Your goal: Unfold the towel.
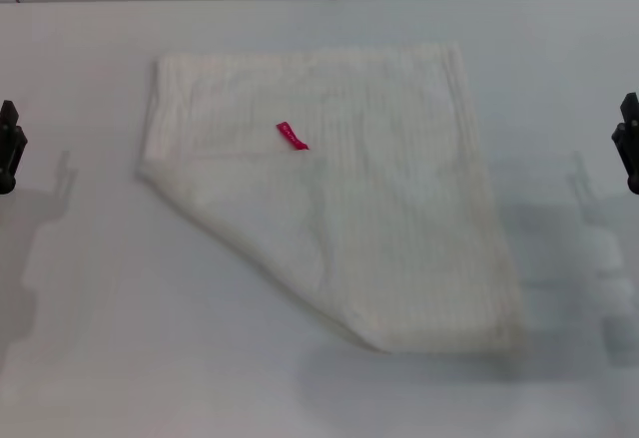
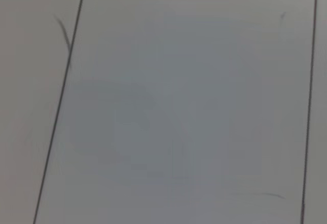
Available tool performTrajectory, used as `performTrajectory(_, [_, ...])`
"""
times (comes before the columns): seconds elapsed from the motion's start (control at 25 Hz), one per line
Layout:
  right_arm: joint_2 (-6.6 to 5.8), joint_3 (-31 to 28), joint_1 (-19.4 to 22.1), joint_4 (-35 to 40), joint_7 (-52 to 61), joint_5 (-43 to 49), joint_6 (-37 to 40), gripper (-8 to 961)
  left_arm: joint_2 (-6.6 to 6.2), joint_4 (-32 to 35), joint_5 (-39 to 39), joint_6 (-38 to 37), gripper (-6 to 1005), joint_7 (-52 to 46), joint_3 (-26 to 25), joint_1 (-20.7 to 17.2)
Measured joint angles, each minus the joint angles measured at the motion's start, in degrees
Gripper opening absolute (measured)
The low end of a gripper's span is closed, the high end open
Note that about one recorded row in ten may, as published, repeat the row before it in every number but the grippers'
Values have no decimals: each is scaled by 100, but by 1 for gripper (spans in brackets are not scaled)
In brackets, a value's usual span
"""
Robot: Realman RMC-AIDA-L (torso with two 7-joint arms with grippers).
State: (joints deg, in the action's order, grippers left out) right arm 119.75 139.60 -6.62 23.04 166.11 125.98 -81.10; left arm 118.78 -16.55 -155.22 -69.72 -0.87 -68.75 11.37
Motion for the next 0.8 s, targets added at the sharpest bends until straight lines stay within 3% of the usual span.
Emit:
performTrajectory(0.4, [-9, 49, -19, -11, -7, -19, 15, 718, -4, -10, 18, -17, 682, -67, 27, -53])
performTrajectory(0.52, [-46, 21, -3, 297, 99, -30, 207, 717, -27, -109, -11, 37, 682, -346, 77, -79])
performTrajectory(0.6, [-147, -14, 28, 804, 132, -36, 575, 717, -42, -165, -24, 78, 683, -372, 105, -69])
performTrajectory(0.64, [-345, -71, 97, 1550, 124, -31, 1200, 716, -94, -431, -123, 383, 683, -371, 165, -61])
performTrajectory(0.68, [-345, -71, 97, 1550, 124, -31, 1200, 716, -94, -431, -123, 383, 683, -371, 165, -61])
performTrajectory(0.8, [-685, -418, 255, 2821, 39, 36, 2656, 715, -211, -1267, -438, 1195, 683, -315, 135, -177])
